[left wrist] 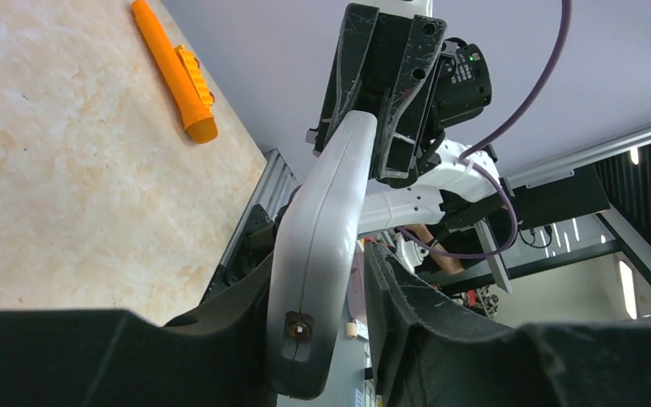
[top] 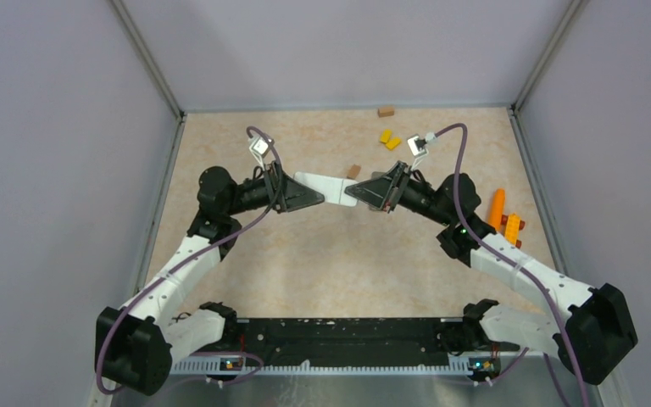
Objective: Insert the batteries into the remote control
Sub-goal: Load the battery cover into the remote control.
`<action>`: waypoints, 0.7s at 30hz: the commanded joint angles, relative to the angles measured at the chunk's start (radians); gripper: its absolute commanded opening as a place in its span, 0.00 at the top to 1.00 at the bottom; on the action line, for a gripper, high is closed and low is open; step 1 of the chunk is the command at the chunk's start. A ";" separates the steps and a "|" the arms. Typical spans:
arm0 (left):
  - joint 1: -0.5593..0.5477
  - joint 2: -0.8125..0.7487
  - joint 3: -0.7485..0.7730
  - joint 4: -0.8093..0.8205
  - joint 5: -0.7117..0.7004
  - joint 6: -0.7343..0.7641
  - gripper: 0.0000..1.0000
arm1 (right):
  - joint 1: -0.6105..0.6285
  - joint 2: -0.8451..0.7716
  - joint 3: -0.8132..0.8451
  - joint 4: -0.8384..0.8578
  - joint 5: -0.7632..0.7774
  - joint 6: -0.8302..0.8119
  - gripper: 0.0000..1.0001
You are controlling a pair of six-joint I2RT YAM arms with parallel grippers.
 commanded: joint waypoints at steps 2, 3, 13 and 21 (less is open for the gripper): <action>0.010 -0.005 -0.013 0.128 0.004 -0.058 0.57 | -0.002 0.006 0.001 0.062 0.001 0.017 1.00; 0.010 -0.003 -0.017 0.136 0.005 -0.062 0.56 | -0.002 0.006 0.001 0.060 0.001 0.017 1.00; 0.036 0.009 -0.054 0.183 -0.003 -0.080 0.44 | -0.004 0.031 0.021 0.042 -0.057 0.018 1.00; 0.037 0.031 -0.069 0.282 0.028 -0.137 0.93 | -0.005 0.066 0.031 0.028 -0.087 0.028 1.00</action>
